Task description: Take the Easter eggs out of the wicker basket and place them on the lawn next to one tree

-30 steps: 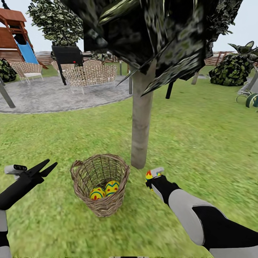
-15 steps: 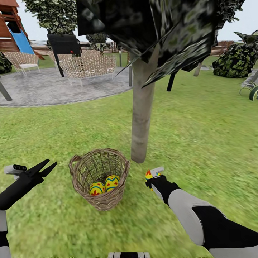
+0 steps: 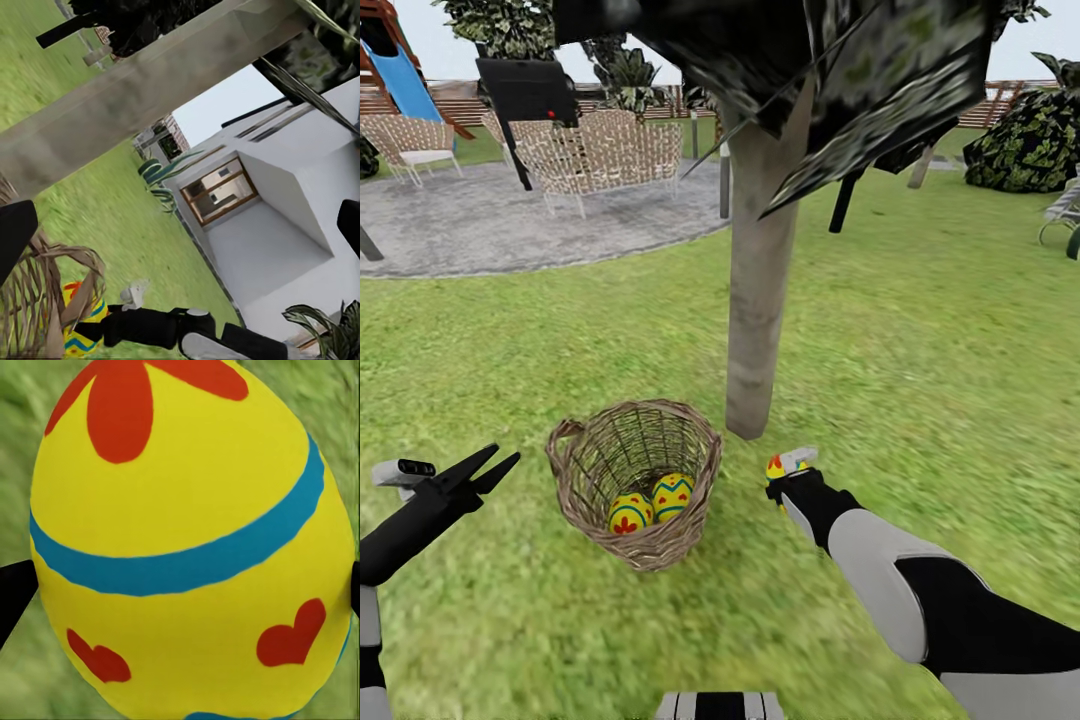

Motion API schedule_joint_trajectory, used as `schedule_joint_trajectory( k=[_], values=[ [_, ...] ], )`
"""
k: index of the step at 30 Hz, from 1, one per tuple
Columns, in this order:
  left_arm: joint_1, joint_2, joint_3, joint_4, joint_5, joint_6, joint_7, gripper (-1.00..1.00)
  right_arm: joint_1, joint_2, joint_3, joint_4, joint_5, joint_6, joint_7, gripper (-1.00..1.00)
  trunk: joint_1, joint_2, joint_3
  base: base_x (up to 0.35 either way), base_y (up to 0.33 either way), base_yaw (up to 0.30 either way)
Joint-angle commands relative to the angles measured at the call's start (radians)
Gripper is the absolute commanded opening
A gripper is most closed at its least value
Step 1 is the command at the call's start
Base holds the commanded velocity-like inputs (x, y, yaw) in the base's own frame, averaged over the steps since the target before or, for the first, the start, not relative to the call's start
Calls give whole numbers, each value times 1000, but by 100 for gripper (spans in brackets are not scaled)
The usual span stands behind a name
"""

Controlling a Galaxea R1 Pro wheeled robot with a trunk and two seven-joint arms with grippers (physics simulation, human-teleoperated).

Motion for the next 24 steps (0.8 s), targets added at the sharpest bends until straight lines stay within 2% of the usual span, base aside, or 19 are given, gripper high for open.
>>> schedule_joint_trajectory(
  k=[1,24],
  values=[
    [0,0,0,0,0,0,0,100,-11,0,-1,2,-1,1,0,-100,0,0,-4,0,0,0],
    [0,2,3,0,1,2,-2,100,-17,-1,-2,-38,0,-11,5,-100,11,-6,-93,0,0,0]
  ],
)
